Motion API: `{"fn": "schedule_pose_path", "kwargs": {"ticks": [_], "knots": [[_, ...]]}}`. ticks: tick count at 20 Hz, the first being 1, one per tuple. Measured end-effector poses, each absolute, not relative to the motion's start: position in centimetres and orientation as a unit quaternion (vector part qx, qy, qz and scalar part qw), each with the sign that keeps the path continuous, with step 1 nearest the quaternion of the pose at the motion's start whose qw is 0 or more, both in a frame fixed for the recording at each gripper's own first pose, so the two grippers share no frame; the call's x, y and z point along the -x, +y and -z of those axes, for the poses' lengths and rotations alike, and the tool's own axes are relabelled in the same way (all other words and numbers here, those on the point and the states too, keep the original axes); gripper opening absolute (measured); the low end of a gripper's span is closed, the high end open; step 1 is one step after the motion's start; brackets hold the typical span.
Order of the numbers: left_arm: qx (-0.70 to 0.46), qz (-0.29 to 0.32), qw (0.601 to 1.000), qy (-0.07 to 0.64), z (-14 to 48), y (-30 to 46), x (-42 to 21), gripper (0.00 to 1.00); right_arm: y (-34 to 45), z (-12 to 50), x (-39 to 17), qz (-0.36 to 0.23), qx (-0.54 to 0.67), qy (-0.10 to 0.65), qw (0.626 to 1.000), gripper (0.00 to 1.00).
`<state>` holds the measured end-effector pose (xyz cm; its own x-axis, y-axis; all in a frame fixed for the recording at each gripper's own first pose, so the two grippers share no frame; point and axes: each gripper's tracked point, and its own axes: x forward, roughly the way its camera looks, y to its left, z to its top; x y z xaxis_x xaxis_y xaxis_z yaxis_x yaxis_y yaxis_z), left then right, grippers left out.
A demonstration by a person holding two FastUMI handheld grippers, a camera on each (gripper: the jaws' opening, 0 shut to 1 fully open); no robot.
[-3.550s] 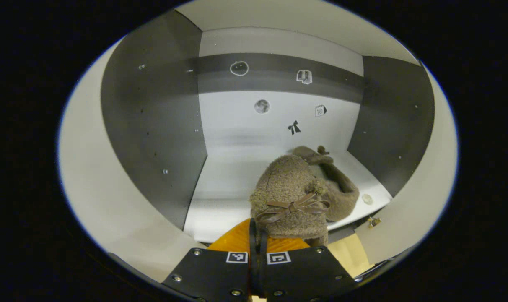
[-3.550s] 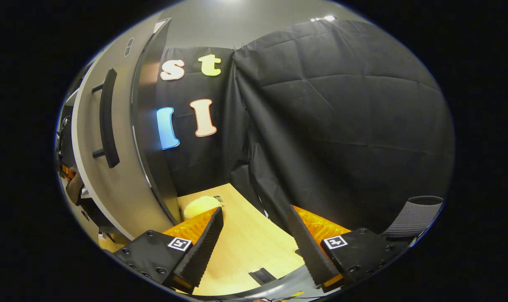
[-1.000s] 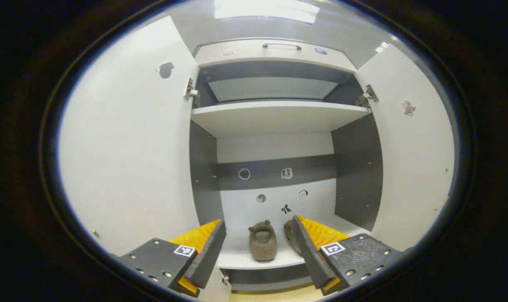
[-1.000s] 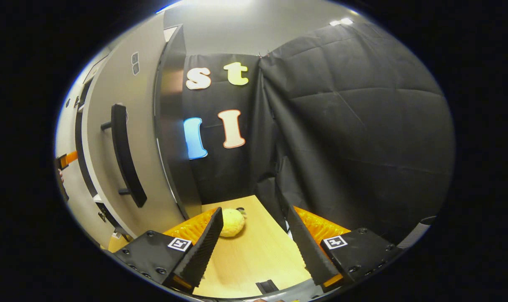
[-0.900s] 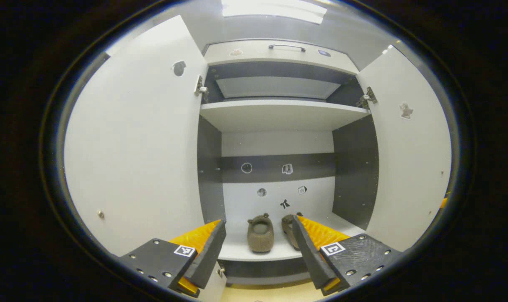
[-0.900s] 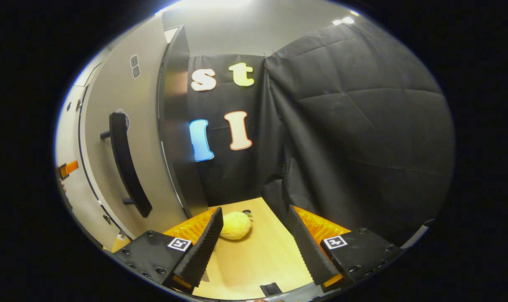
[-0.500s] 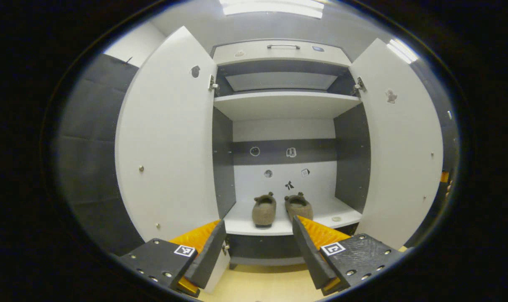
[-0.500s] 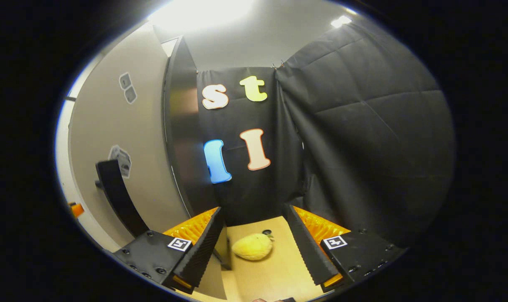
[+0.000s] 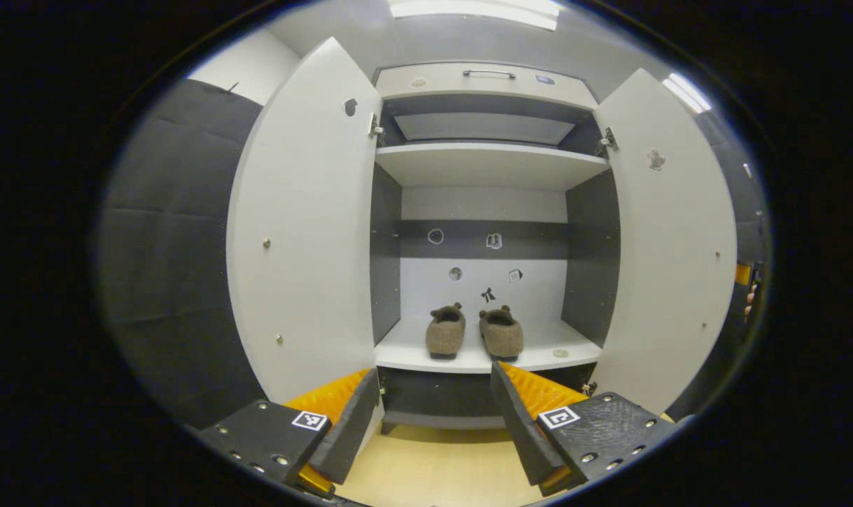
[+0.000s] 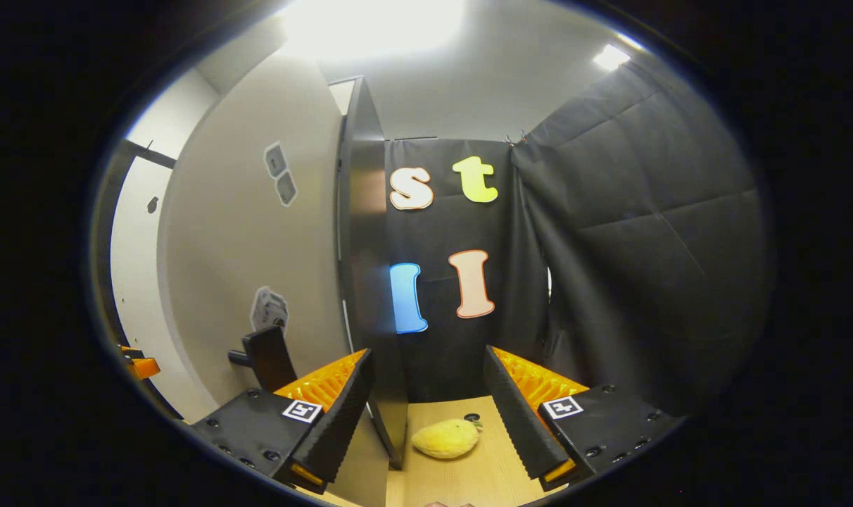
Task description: Grab one shoe with the right hand and put it into the shoe cabinet, grab the other shoe with the left hand and put it into the shoe cabinet; then close the right door with the right hand and the left door with the left hand.
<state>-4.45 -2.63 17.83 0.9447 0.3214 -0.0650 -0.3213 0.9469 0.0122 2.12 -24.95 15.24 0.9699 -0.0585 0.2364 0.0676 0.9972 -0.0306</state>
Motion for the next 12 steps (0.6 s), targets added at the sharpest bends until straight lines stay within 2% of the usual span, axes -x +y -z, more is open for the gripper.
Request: {"fn": "schedule_pose_path", "kwargs": {"ticks": [1,2,3,4,5,12], "knots": [[0.001,-0.163,0.986,0.035,-17.7,-2.1,4.4,0.92,-25.2,-15.2,-1.8,0.042,0.025,-0.123,0.991,0.89],[0.003,-0.163,0.986,0.038,-17.5,-1.6,4.4,0.92,-25.2,-15.3,-1.4,0.052,0.031,-0.127,0.99,0.94],[0.005,-0.162,0.986,0.039,-17.4,-1.1,4.4,0.92,-25.1,-15.4,-1.3,0.061,0.037,-0.129,0.989,0.94],[0.008,-0.159,0.986,0.041,-17.2,-0.6,4.4,0.92,-24.9,-15.4,-1.1,0.066,0.038,-0.129,0.989,0.88],[0.009,-0.156,0.987,0.041,-17.1,-0.1,4.4,0.92,-24.8,-15.2,-1.0,0.068,0.034,-0.125,0.989,0.94],[0.032,-0.151,0.987,0.036,-16.2,3.2,4.7,0.92,-23.7,-14.9,-0.6,0.101,0.01,-0.113,0.988,0.95]]}}
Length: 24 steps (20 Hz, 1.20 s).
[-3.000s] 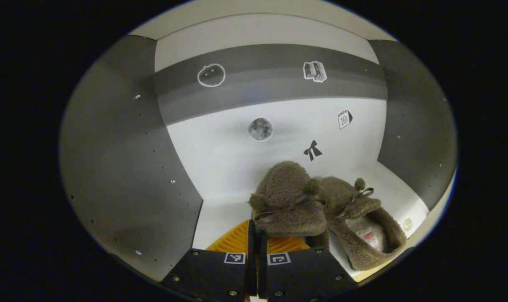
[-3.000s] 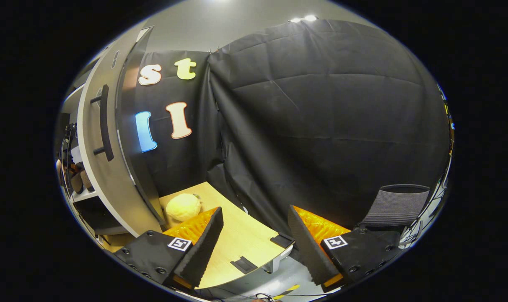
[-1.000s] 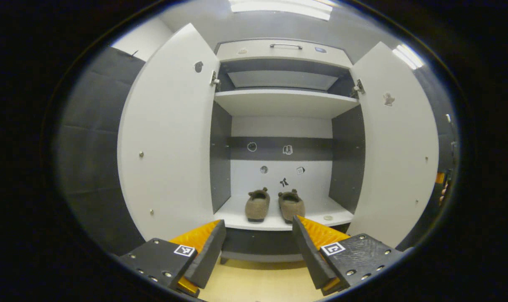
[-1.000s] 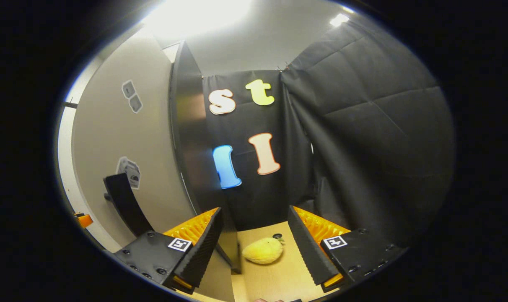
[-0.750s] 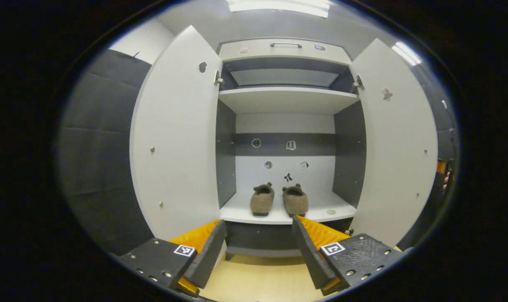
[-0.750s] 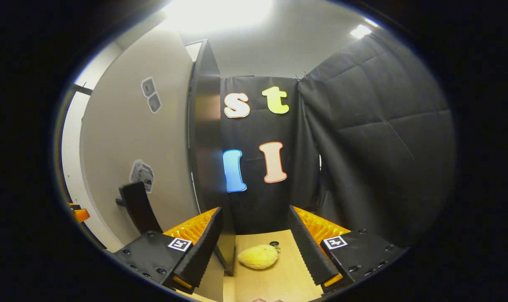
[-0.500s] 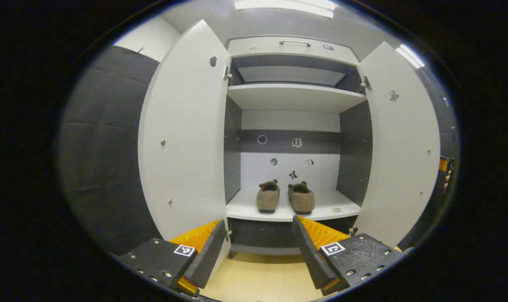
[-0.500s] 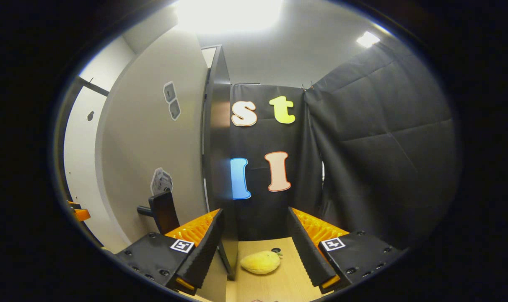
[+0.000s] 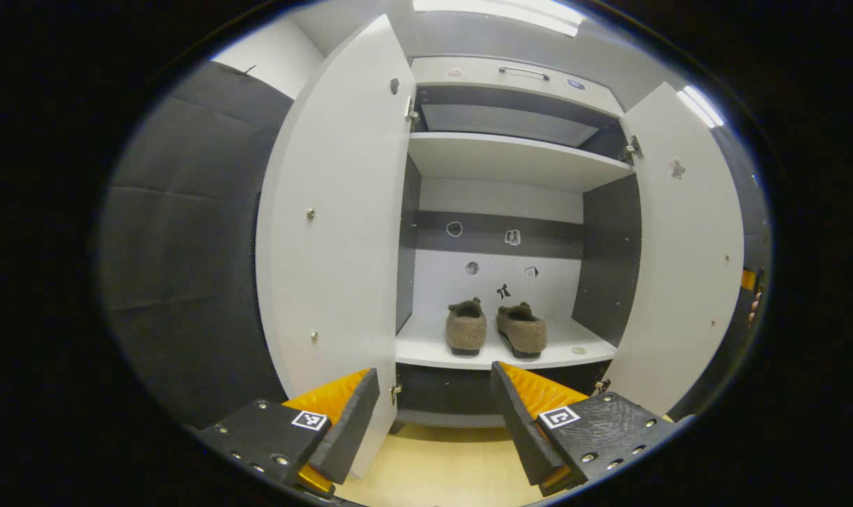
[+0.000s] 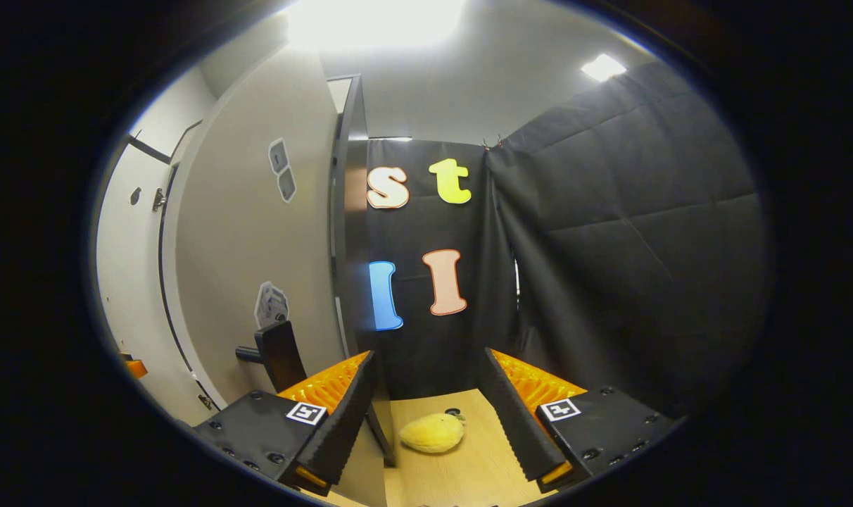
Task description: Grab one shoe with the right hand and put it into the shoe cabinet, grab the other shoe with the left hand and put it into the shoe cabinet; then close the right door with the right hand and the left door with the left hand.
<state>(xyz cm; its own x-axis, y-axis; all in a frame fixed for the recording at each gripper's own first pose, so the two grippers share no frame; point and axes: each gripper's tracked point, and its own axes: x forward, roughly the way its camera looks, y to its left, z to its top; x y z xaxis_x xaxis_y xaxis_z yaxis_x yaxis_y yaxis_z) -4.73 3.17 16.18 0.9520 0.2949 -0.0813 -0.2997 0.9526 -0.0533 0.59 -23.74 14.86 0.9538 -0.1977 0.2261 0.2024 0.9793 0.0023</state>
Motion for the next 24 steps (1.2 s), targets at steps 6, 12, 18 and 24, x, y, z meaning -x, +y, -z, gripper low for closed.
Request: {"fn": "schedule_pose_path", "kwargs": {"ticks": [6,12,18,24], "knots": [[0.022,-0.143,0.989,0.031,-16.7,4.6,6.5,0.92,-18.6,-13.8,-0.6,0.07,-0.015,-0.118,0.991,0.95],[0.052,-0.133,0.989,0.048,-14.2,5.8,8.0,0.92,-13.4,-13.7,-2.3,0.042,-0.01,-0.109,0.993,0.96],[0.058,-0.133,0.989,0.032,-14.2,7.7,10.2,0.92,-9.6,-13.2,-3.5,0.003,-0.034,-0.097,0.995,0.96],[0.02,-0.14,0.99,0.016,-14.7,10.4,12.9,0.92,-9.3,-12.8,-3.5,0.015,-0.019,-0.088,0.996,0.97]]}}
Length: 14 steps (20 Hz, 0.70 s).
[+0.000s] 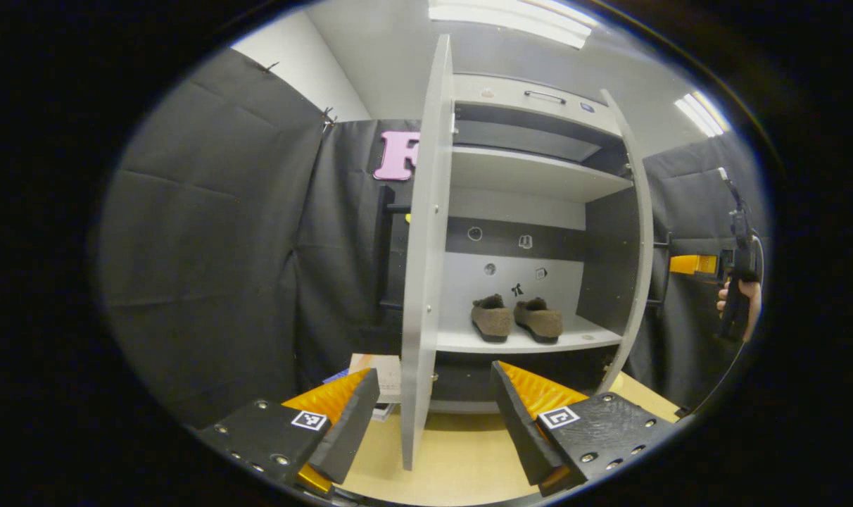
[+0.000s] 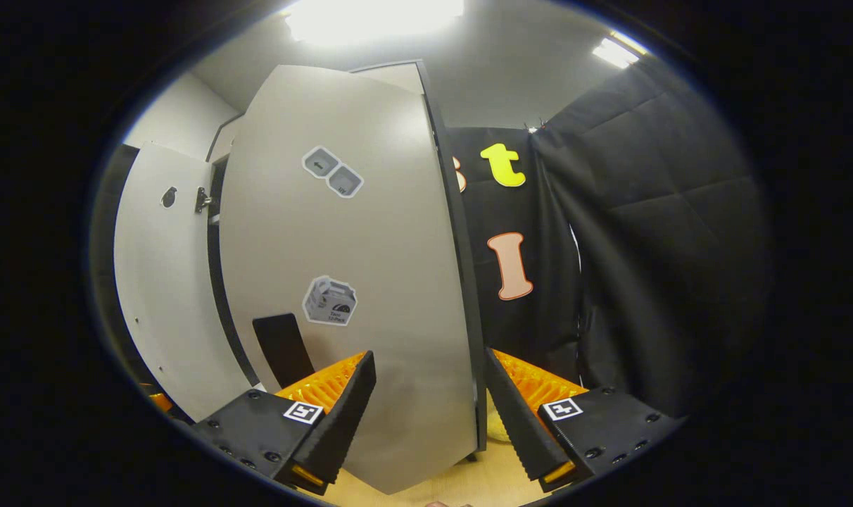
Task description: Grab one shoe with the right hand and put it into the shoe cabinet, grab the other shoe with the left hand and put it into the shoe cabinet; then close the right door with the right hand and the left door with the left hand.
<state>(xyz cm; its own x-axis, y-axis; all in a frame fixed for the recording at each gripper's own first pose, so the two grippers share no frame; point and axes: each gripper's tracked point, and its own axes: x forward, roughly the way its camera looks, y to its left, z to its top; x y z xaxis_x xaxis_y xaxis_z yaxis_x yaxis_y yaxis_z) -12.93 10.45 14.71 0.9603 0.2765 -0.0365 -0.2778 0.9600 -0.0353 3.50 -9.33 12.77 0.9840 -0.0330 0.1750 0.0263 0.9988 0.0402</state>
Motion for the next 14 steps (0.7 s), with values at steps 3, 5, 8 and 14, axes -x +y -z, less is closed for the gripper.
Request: {"fn": "schedule_pose_path", "kwargs": {"ticks": [3,5,8,14], "knots": [[0.007,-0.17,0.985,0.015,-14.8,13.5,14.0,0.92,-8.8,-11.7,-4.1,0.011,-0.019,-0.071,0.997,0.98],[0.02,-0.192,0.981,0.011,-15.2,15.6,14.7,0.92,-8.5,-11.1,-4.5,0.011,-0.018,-0.059,0.998,0.98],[0.017,-0.222,0.975,0.002,-15.9,19.2,15.2,0.99,-8.2,-10.3,-4.3,0.015,-0.011,-0.047,0.999,0.98],[0.016,-0.245,0.97,-0.002,-17.9,26.2,14.0,1.0,-8.3,-8.8,-2.7,0.034,-0.027,-0.045,0.998,0.97]]}}
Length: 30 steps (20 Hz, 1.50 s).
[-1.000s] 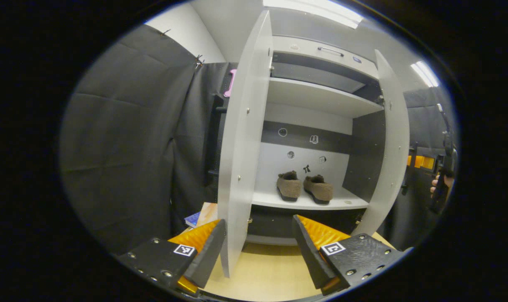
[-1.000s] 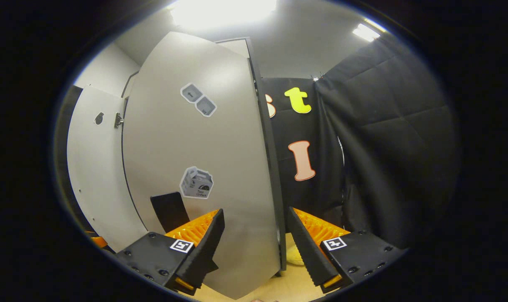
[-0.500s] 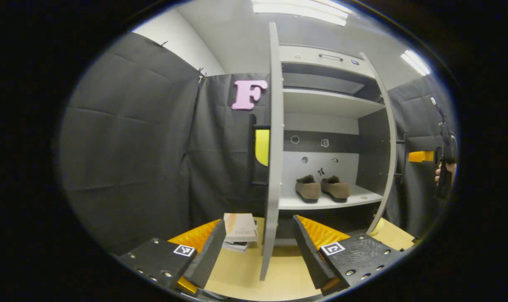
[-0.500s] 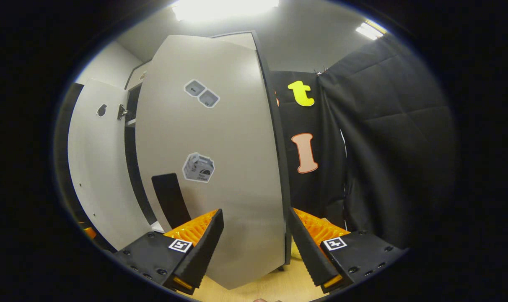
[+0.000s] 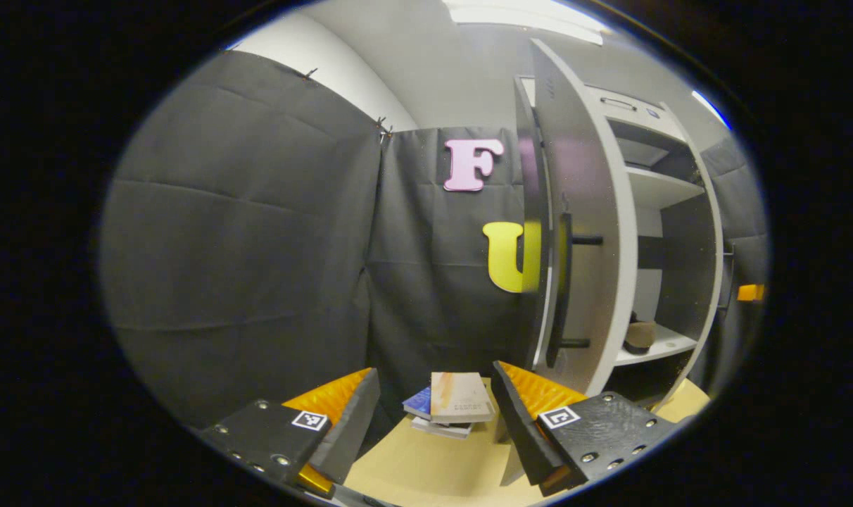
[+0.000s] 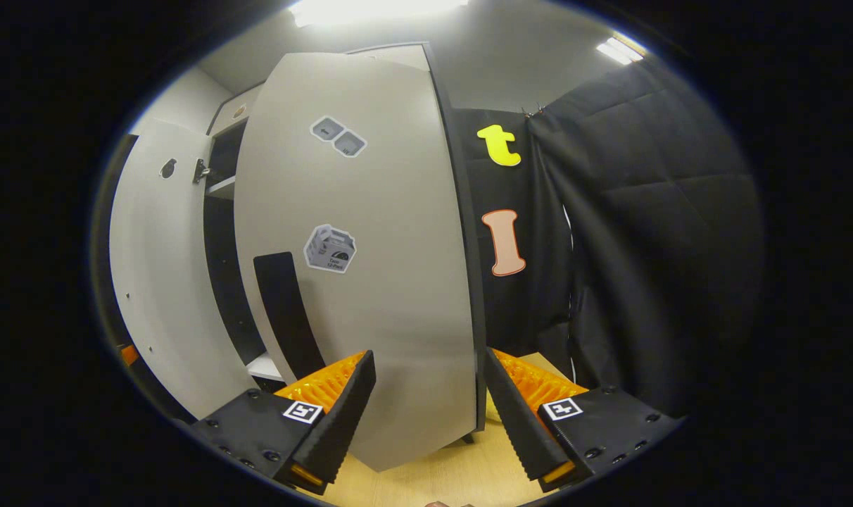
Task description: Grab one shoe with the right hand and put it into the shoe cabinet, grab the other shoe with the left hand and put it into the shoe cabinet; then close the right door with the right hand and the left door with the left hand.
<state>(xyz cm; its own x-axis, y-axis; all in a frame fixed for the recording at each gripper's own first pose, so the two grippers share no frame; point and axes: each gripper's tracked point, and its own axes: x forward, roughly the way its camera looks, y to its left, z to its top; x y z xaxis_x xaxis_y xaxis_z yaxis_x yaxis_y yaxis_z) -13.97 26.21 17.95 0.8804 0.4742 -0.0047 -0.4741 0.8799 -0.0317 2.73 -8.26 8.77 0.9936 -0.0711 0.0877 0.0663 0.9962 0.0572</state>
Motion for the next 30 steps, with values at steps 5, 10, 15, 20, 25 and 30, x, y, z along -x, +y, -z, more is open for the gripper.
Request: {"fn": "schedule_pose_path", "kwargs": {"ticks": [5,10,15,20,25,30], "knots": [[0.038,-0.177,0.983,-0.001,-20.5,28.4,9.4,0.92,-9.2,-8.0,-1.6,0.049,-0.022,-0.038,0.998,0.98],[0.03,-0.132,0.991,-0.014,-23.1,28.6,5.4,0.92,-10.3,-7.6,-0.8,0.062,-0.031,-0.034,0.997,0.92],[-0.001,-0.092,0.996,-0.022,-24.3,26.2,3.0,1.0,-11.2,-7.2,-0.6,0.07,-0.037,-0.031,0.996,0.92],[-0.019,-0.086,0.996,-0.019,-24.7,25.0,3.5,0.99,-11.9,-6.6,-0.8,0.07,-0.047,-0.022,0.996,0.92],[0.015,-0.061,0.998,-0.015,-24.2,21.8,3.1,0.99,-11.7,-6.6,-1.2,0.054,-0.044,-0.02,0.997,0.98],[0.008,-0.067,0.998,-0.007,-24.1,18.1,2.3,0.98,-11.8,-6.0,-0.8,0.043,-0.04,-0.014,0.998,0.98]]}}
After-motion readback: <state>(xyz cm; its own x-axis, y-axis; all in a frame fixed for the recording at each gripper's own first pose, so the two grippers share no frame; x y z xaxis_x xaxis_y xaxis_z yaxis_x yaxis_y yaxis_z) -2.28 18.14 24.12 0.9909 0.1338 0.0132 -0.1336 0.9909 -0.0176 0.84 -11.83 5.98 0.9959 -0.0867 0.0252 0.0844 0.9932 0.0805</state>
